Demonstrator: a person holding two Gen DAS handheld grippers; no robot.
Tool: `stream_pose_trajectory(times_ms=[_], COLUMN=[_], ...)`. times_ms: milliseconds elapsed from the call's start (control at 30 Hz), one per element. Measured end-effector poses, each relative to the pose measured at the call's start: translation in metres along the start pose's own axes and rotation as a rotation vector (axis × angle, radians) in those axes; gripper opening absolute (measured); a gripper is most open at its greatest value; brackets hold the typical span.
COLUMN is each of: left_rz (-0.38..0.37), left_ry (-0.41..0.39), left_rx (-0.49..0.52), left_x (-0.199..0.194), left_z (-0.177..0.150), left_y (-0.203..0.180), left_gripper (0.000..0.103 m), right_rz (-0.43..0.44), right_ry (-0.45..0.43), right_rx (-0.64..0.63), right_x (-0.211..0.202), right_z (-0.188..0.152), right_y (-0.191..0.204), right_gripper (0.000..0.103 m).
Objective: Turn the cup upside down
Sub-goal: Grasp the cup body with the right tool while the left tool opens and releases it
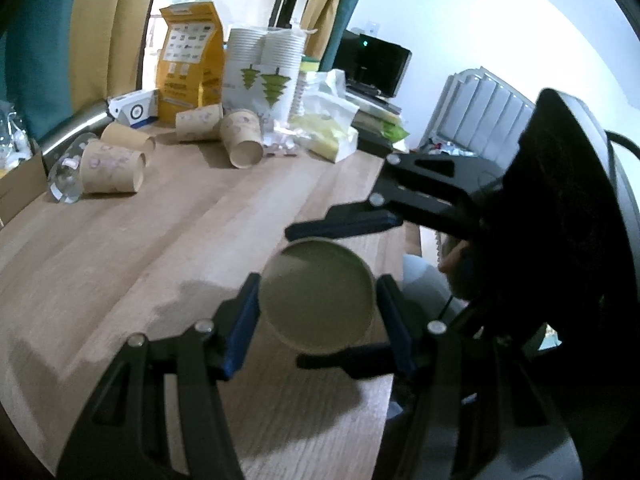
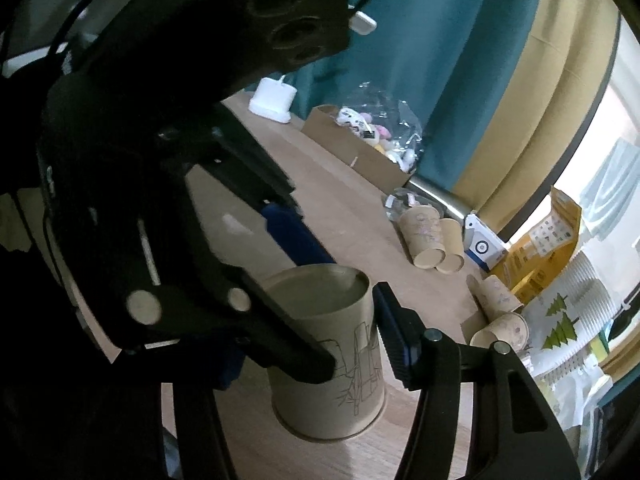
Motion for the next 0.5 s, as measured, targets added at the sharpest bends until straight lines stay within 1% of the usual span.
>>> stream_pose_trajectory(times_ms=[400, 500], left_rz=[-0.013, -0.017], left_ry=[-0.023, -0.032], left_rx=[-0.054, -0.065], left_x=[-0.006, -0.011], left_z=[-0.002, -0.004], left_y=[0.008, 0.011], left_gripper=[0.06, 0.062], right_rz=[-0.013, -0.011], right_ry=[-0.002, -0.005], right_rx=[0.063, 0.075], right_x=[0.003, 0.003], right_z=[-0.002, -0.002], right_y=[-0.01, -0.013], right_gripper=[0.06, 0.06])
Point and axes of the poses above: each gripper's, at about its wrist camera, not at the fingertips, and x roughly the way its jaws point, y to its left, z to its top, the point moved 4 cm from there along x, roughly the way its jaws point, and after that the axes turned 12 degrees about y, right-handed, at the moved point
